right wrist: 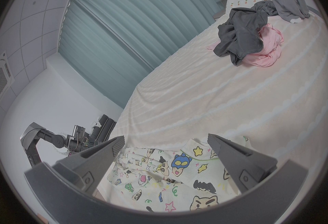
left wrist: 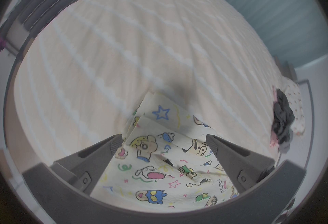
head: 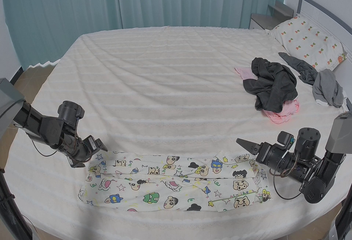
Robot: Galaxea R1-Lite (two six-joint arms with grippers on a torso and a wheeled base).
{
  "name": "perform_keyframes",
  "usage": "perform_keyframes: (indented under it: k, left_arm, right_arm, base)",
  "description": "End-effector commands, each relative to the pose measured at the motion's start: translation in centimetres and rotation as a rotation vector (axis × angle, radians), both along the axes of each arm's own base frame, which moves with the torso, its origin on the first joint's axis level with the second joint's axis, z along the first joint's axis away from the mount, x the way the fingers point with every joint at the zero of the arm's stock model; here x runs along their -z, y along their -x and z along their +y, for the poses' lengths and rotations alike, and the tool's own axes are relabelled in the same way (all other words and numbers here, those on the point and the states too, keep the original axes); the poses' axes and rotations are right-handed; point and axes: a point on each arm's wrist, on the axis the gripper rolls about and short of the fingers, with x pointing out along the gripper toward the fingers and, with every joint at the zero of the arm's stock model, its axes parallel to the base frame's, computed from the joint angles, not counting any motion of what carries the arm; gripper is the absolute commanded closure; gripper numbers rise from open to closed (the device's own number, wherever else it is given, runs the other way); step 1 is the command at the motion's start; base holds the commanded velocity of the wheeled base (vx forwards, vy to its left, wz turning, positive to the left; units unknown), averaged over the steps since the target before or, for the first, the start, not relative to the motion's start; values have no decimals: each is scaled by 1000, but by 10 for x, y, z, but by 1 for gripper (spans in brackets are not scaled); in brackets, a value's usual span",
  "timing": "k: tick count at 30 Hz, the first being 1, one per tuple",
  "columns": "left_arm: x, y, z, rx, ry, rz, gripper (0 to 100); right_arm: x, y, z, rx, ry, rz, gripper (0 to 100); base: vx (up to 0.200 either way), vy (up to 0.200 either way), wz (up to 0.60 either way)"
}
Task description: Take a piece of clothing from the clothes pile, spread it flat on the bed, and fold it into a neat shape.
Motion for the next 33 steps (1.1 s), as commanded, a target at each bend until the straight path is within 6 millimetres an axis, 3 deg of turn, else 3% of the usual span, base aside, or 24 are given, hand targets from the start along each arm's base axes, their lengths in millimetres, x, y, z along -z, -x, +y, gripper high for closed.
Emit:
perform_keyframes:
  k: [1,13,28,29,33]
  left_arm:
    - [9,8,14,102,16,-39,0]
    - [32,-2,34,242,17,-62,0]
    - [47,-13,34,275,79,-82,0]
    - [47,-13,34,272,80,-82,100]
    - [48,-12,36,264,83,-77,100]
  right_arm:
    - [-1,0,0,0,-2,-6,0]
    - [-1,0,0,0,-2,-6,0]
    - [2,-1,0,0,0,-1,0]
    - [2,-1,0,0,0,-1,0]
    - [2,-1,0,2,0,-1,0]
  base:
    - [0,0,0]
    - [0,0,0]
    - [0,0,0]
    - [0,0,0]
    - [0,0,0]
